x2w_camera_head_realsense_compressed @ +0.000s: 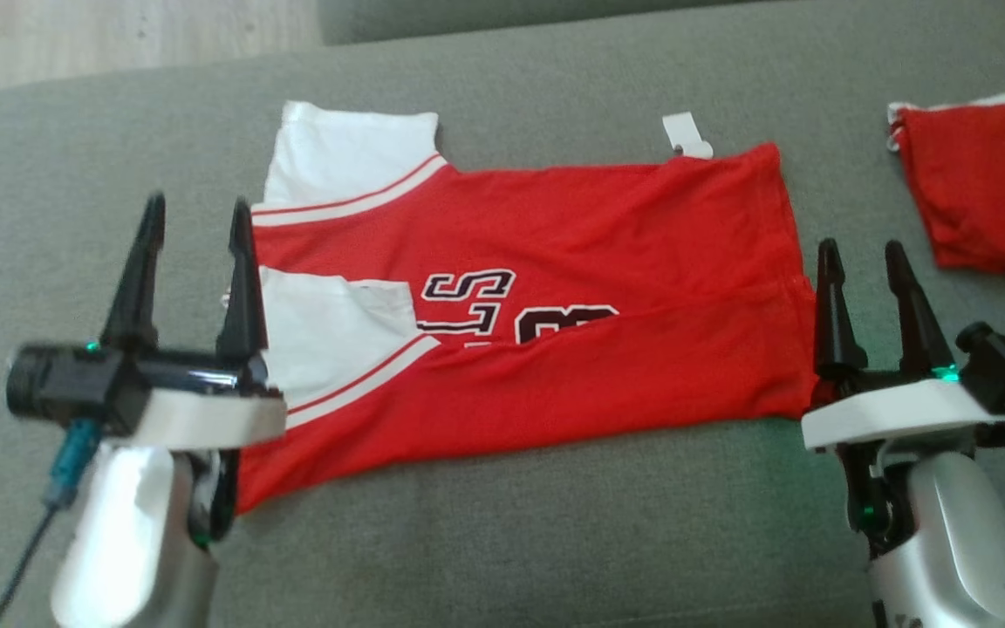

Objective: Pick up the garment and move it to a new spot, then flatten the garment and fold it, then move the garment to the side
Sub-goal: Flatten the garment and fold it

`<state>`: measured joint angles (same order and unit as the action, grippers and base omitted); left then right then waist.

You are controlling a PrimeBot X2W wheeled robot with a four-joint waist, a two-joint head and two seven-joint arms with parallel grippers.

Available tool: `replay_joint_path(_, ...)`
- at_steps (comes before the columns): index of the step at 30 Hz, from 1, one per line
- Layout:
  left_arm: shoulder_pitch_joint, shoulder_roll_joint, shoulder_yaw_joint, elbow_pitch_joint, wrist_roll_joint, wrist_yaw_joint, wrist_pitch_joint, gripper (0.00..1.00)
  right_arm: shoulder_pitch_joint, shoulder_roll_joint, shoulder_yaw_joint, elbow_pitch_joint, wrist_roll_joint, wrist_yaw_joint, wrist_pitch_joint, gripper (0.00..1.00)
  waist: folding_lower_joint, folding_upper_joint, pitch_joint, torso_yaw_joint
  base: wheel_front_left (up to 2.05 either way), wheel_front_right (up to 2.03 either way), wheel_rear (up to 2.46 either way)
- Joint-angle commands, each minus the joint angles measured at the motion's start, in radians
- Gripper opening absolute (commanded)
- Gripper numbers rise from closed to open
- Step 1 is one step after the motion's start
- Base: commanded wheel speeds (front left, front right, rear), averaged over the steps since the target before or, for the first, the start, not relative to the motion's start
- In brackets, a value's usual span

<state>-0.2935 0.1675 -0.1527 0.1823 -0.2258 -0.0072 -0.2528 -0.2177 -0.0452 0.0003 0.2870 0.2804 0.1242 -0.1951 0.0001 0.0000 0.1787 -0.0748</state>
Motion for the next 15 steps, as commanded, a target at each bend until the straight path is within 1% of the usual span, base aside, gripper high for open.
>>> replay_joint_path(1, -0.059, 0.033, 0.044, -0.037, 0.016, -0.010, -0.007, 1.00, -0.039, -0.005, 0.026, -0.032, 0.003, 0.007, -0.015, 1.00, -0.0001, 0.0000, 0.022, -0.014, 0.00, 0.00, 0.00)
replay_joint_path(3, -0.106, 0.060, 0.032, -0.036, 0.031, -0.033, -0.006, 1.00, -0.049, -0.005, 0.024, -0.030, 0.001, 0.007, -0.025, 1.00, -0.0001, 0.0000, 0.048, -0.022, 0.00, 0.00, 0.00)
replay_joint_path(5, -0.176, 0.086, 0.022, -0.016, 0.032, -0.059, 0.018, 1.00, -0.062, -0.005, 0.030, -0.032, 0.002, 0.007, -0.033, 1.00, -0.0001, 0.0000, 0.077, -0.032, 0.00, 0.00, 0.00)
replay_joint_path(8, -0.300, 0.142, -0.014, 0.057, 0.033, -0.097, 0.126, 1.00, -0.086, -0.005, 0.039, -0.038, 0.005, 0.007, -0.040, 1.00, -0.0001, 0.0000, 0.131, -0.054, 0.00, 0.00, 0.00)
replay_joint_path(10, -0.387, 0.170, -0.047, 0.123, -0.005, -0.115, 0.217, 1.00, -0.102, -0.005, 0.045, -0.044, 0.014, 0.007, -0.044, 1.00, -0.0001, 0.0000, 0.168, -0.071, 0.00, 0.00, 0.00)
replay_joint_path(12, -0.469, 0.205, -0.098, 0.191, -0.061, -0.122, 0.301, 1.00, -0.115, -0.005, 0.061, -0.047, 0.022, 0.007, -0.048, 1.00, -0.0001, 0.0000, 0.204, -0.091, 0.00, 0.00, 0.00)
replay_joint_path(15, -0.565, 0.285, -0.208, 0.282, -0.147, -0.123, 0.379, 1.00, -0.125, -0.005, 0.090, -0.039, 0.027, 0.007, -0.053, 1.00, -0.0001, 0.0000, 0.249, -0.124, 0.00, 0.00, 0.00)
